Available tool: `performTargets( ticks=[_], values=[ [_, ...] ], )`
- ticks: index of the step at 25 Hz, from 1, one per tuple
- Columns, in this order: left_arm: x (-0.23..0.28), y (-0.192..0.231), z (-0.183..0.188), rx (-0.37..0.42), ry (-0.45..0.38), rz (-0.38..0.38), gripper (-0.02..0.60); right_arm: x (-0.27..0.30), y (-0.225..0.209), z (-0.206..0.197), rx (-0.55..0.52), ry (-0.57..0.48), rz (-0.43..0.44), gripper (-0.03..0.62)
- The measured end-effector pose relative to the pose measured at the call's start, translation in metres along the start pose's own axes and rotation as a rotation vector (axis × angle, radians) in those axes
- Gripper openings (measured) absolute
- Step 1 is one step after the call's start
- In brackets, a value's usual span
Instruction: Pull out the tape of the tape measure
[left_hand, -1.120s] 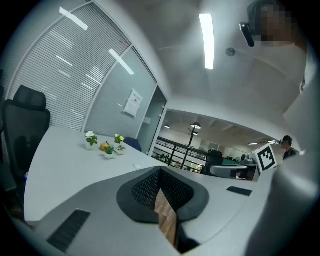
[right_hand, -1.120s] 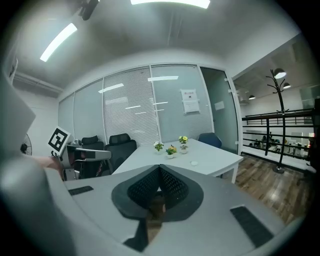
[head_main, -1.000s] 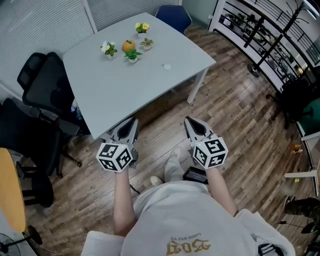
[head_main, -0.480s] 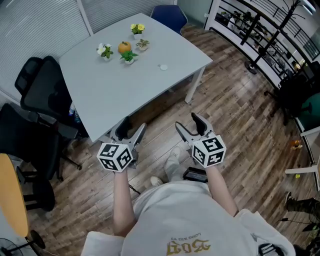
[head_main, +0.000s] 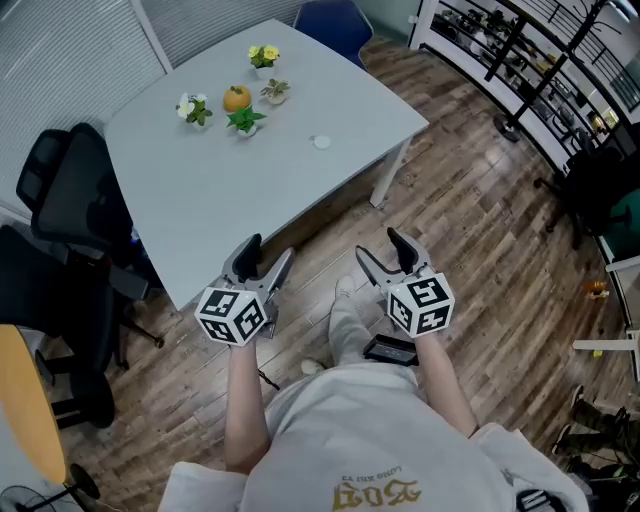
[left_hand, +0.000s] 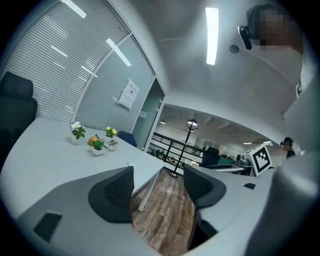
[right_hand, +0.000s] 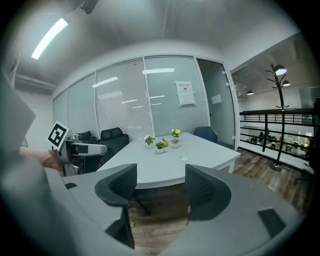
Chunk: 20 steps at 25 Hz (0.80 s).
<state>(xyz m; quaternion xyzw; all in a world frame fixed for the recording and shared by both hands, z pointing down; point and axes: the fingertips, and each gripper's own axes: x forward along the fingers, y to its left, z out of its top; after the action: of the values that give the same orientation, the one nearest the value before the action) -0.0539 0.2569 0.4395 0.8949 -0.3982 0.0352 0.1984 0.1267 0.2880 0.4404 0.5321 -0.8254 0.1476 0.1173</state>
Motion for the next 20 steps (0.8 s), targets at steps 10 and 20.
performTargets(
  ticks=[10,20],
  values=[
    [0.162,0.071,0.053,-0.049,0.02,0.019,0.302,0.132,-0.118,0.049,0.003,0.058,0.031,0.304],
    [0.228,0.123,0.064,-0.08,0.075,0.102,0.302,0.223,-0.167,0.061,-0.036,0.166,0.118,0.304]
  ],
)
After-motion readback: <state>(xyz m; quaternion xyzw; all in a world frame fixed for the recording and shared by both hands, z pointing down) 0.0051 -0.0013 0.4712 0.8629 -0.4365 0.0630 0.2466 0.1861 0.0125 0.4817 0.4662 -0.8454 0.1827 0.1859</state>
